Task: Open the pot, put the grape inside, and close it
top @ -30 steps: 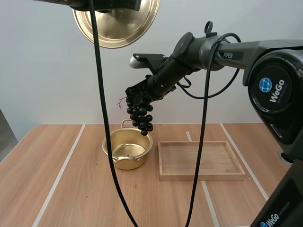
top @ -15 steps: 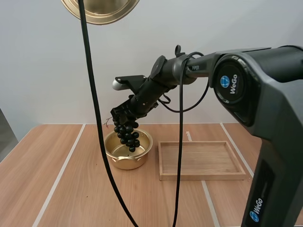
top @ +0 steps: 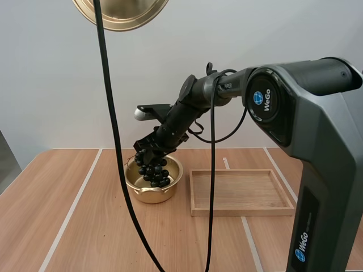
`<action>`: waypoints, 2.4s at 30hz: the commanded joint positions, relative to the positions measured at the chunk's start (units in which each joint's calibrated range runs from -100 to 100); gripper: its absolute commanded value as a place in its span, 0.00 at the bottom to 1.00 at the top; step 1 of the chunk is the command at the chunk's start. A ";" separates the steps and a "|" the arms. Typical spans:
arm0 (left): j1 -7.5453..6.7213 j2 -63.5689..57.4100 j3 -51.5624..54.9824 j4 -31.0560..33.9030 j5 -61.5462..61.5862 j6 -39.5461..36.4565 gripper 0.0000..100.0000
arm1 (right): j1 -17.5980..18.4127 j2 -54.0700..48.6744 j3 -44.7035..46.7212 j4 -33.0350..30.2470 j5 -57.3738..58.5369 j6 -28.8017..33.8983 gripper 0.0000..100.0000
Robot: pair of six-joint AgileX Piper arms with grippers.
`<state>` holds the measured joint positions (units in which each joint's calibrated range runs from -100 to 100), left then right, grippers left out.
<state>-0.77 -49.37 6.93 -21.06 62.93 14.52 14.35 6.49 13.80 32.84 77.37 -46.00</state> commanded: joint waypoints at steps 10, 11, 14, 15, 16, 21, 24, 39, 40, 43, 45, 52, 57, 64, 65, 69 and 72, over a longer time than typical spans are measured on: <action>0.14 -0.20 -0.50 -0.55 -1.27 -0.23 0.00 | 0.03 -0.61 -0.22 -3.13 1.89 1.18 0.00; 0.14 -0.20 -0.50 -0.55 -1.27 -0.23 0.00 | 0.03 -0.61 -0.22 -3.13 1.44 1.18 0.00; 0.14 -0.20 -0.50 -0.55 -1.27 -0.23 0.00 | 0.03 -0.50 -0.22 -3.13 -1.43 1.18 0.00; 0.14 -0.20 -0.50 -0.55 -1.27 -0.23 0.00 | 0.03 -0.15 -0.22 -3.13 -2.03 1.18 0.00; 0.14 -0.20 -0.50 -0.55 -1.27 -0.23 0.00 | 0.03 0.25 -0.22 -3.13 -2.01 1.18 0.00; 0.14 -0.20 -0.50 -0.55 -1.27 -0.23 0.00 | 0.03 3.68 -0.22 -3.15 -2.22 1.24 0.00; 0.14 -0.20 -0.50 -0.55 -1.27 -0.23 0.00 | 0.03 5.77 -0.22 -2.92 -2.85 1.24 0.00; 0.14 -0.20 -0.50 -0.55 -1.27 -0.23 0.00 | 0.10 11.07 -0.22 -1.89 -9.05 0.19 0.00; 0.14 -0.20 -0.50 -0.55 -1.27 -0.23 0.00 | 0.10 11.25 -0.22 -1.57 -9.05 0.10 0.00; 0.14 -0.20 -0.50 -0.55 -1.27 -0.23 0.00 | 0.10 11.35 -0.22 -1.12 -9.45 0.01 0.00; 0.14 -0.20 -0.50 -0.55 -1.27 -0.23 0.00 | 0.10 11.35 -0.22 -1.12 -9.45 0.01 0.00; 0.14 -0.20 -0.50 -0.55 -1.27 -0.23 0.00 | 0.10 11.35 -0.22 -1.00 -9.40 0.13 0.00; 0.14 -0.20 -0.50 -0.55 -1.27 -0.23 0.00 | 0.10 11.22 -0.22 -0.14 -8.84 0.13 0.20; 0.14 -0.20 -0.50 -0.54 -1.27 -0.02 0.00 | 0.10 11.10 -0.36 -0.14 -8.65 0.13 1.00; 0.14 -0.20 -0.50 -0.54 -1.27 0.14 0.00 | 0.10 11.10 -0.36 -0.14 -8.47 0.13 1.00; 0.14 -0.20 -0.50 -0.54 -1.27 0.14 0.00 | 0.10 10.71 -0.36 0.33 -8.27 0.13 1.00; 0.14 -0.20 -0.50 -0.54 -1.27 0.14 0.00 | 0.10 9.20 -0.36 0.75 -8.12 0.13 1.00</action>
<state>-0.77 -49.37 6.93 -21.06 62.93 14.84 14.57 17.18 13.34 34.28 68.32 -45.41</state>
